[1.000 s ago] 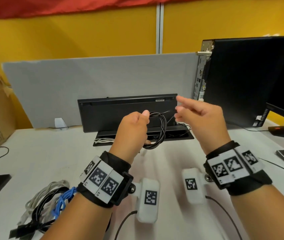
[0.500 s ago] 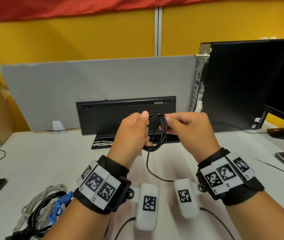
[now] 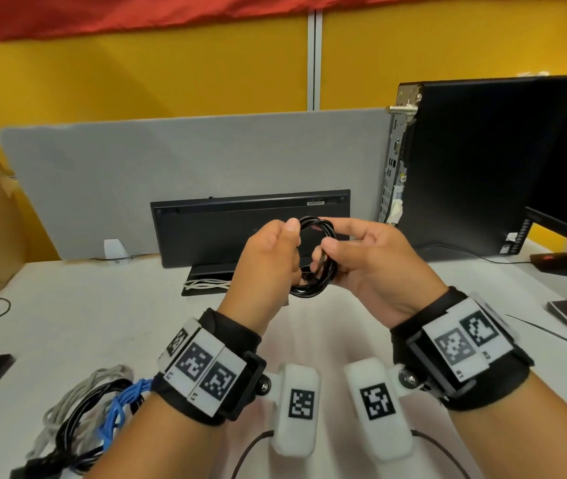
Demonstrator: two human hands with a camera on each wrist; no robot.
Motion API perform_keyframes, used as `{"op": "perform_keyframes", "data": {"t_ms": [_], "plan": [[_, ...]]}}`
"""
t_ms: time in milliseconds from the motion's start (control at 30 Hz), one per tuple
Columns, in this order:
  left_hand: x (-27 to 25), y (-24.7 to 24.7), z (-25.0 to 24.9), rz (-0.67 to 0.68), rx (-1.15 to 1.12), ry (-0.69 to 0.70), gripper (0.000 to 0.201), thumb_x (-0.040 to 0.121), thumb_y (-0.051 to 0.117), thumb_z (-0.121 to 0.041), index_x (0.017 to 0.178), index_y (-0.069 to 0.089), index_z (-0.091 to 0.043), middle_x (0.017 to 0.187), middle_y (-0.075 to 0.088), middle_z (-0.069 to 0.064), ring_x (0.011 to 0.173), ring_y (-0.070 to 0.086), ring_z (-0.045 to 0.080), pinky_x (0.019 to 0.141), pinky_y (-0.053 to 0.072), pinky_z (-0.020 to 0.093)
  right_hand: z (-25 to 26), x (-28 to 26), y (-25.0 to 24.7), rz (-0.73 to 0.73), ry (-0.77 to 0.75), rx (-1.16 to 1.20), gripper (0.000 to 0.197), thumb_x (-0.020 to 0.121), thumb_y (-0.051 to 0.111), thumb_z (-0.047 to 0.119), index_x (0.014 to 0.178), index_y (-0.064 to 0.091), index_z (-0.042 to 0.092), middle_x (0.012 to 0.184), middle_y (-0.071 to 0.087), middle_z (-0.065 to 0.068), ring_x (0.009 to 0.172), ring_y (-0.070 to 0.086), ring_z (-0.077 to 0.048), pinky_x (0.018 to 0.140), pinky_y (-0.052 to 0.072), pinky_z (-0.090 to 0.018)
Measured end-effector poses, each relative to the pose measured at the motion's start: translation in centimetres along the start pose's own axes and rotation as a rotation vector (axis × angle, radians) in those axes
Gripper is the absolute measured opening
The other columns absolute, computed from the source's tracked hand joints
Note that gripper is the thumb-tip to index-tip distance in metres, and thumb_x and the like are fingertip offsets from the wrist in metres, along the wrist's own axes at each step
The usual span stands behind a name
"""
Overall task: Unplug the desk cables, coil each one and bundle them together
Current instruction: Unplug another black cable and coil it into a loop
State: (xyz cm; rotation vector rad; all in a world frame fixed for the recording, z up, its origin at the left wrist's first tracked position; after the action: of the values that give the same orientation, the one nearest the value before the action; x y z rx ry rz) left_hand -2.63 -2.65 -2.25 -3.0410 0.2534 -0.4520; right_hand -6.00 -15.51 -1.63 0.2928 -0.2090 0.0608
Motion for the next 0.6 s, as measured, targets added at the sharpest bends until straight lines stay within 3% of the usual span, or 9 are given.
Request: {"op": "perform_keyframes", "data": {"t_ms": [100, 167, 233, 300, 367, 433, 533, 600], "plan": [[0.0, 0.1, -0.1, 0.005, -0.010, 0.014, 0.035, 0.103, 0.040, -0.028, 0.070, 0.043, -0.016, 0.052, 0.032, -0.005, 0.046, 0.027, 0.012, 0.049, 0.027, 0.028, -0.3, -0.3, 1.0, 0.027, 0.082, 0.163, 0.023, 0.097, 0.042, -0.001, 0.115, 0.055, -0.010, 0.059, 0.047, -0.005, 0.061, 0.045, -0.017, 0.067, 0.045, -0.029], [-0.1, 0.2, -0.3, 0.013, 0.006, 0.045, 0.037, 0.103, 0.041, -0.027, 0.068, 0.044, -0.017, 0.050, 0.034, -0.007, 0.044, 0.029, 0.010, 0.046, 0.029, 0.026, -0.3, -0.4, 1.3, 0.034, 0.090, 0.124, 0.015, 0.094, 0.050, 0.000, 0.107, 0.056, -0.005, 0.059, 0.045, -0.005, 0.063, 0.045, -0.020, 0.068, 0.045, -0.032], [-0.2, 0.1, -0.5, 0.006, 0.038, 0.076, 0.036, 0.103, 0.041, -0.026, 0.068, 0.044, -0.016, 0.048, 0.035, -0.009, 0.042, 0.031, 0.008, 0.043, 0.031, 0.023, -0.1, -0.4, 1.3, 0.018, 0.035, -0.110, 0.019, 0.087, 0.059, -0.006, 0.105, 0.059, -0.004, 0.069, 0.059, -0.011, 0.070, 0.059, -0.029, 0.077, 0.055, -0.042], [-0.2, -0.2, -0.7, -0.018, 0.053, 0.088, 0.034, 0.103, 0.040, -0.025, 0.071, 0.045, -0.013, 0.047, 0.037, -0.009, 0.041, 0.032, 0.007, 0.043, 0.033, 0.021, 0.4, -0.5, 1.1, -0.027, -0.090, -0.437, 0.034, 0.083, 0.061, -0.009, 0.111, 0.063, 0.010, 0.078, 0.067, -0.012, 0.079, 0.068, -0.032, 0.085, 0.057, -0.048], [0.0, -0.6, -0.8, -0.043, 0.068, 0.087, 0.033, 0.103, 0.040, -0.026, 0.074, 0.046, -0.012, 0.050, 0.038, -0.007, 0.042, 0.034, 0.007, 0.044, 0.035, 0.021, 0.9, -0.5, 1.1, -0.054, -0.232, -0.693, 0.043, 0.082, 0.061, -0.007, 0.110, 0.064, 0.026, 0.088, 0.071, -0.006, 0.086, 0.069, -0.027, 0.082, 0.058, -0.043], [0.2, -1.0, -0.6, -0.070, 0.075, 0.081, 0.033, 0.103, 0.041, -0.028, 0.075, 0.046, -0.012, 0.052, 0.039, -0.005, 0.042, 0.036, 0.007, 0.046, 0.037, 0.023, 0.8, -0.4, 1.1, -0.048, -0.273, -0.793, 0.044, 0.083, 0.060, -0.004, 0.105, 0.064, 0.035, 0.089, 0.072, 0.001, 0.084, 0.070, -0.022, 0.078, 0.060, -0.042], [0.5, -1.8, -0.2, -0.144, 0.127, 0.075, 0.033, 0.102, 0.041, -0.032, 0.076, 0.046, -0.012, 0.055, 0.040, -0.003, 0.044, 0.039, 0.009, 0.052, 0.042, 0.031, 0.5, -0.1, 0.3, -0.071, -0.174, -0.824, 0.028, 0.086, 0.060, 0.000, 0.088, 0.073, 0.025, 0.074, 0.074, -0.005, 0.066, 0.072, -0.018, 0.066, 0.061, -0.042], [0.7, -2.4, 0.0, -0.203, 0.165, 0.065, 0.034, 0.102, 0.040, -0.033, 0.076, 0.047, -0.012, 0.058, 0.041, -0.001, 0.048, 0.041, 0.011, 0.058, 0.046, 0.035, 0.8, 0.1, -0.7, -0.123, -0.115, -0.805, 0.015, 0.087, 0.065, 0.006, 0.078, 0.074, 0.014, 0.062, 0.072, -0.004, 0.053, 0.068, -0.011, 0.055, 0.060, -0.032]]}}
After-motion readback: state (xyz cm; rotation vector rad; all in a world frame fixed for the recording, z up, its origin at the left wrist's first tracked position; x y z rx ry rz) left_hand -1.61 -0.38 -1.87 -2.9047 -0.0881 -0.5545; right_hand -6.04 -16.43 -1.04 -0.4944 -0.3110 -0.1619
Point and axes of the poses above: each hand's wrist, its own x-axis towards the middle knuckle, its own y-axis out of the palm, z = x × y, the point moved 5 cm from there along x, towards the middle knuckle
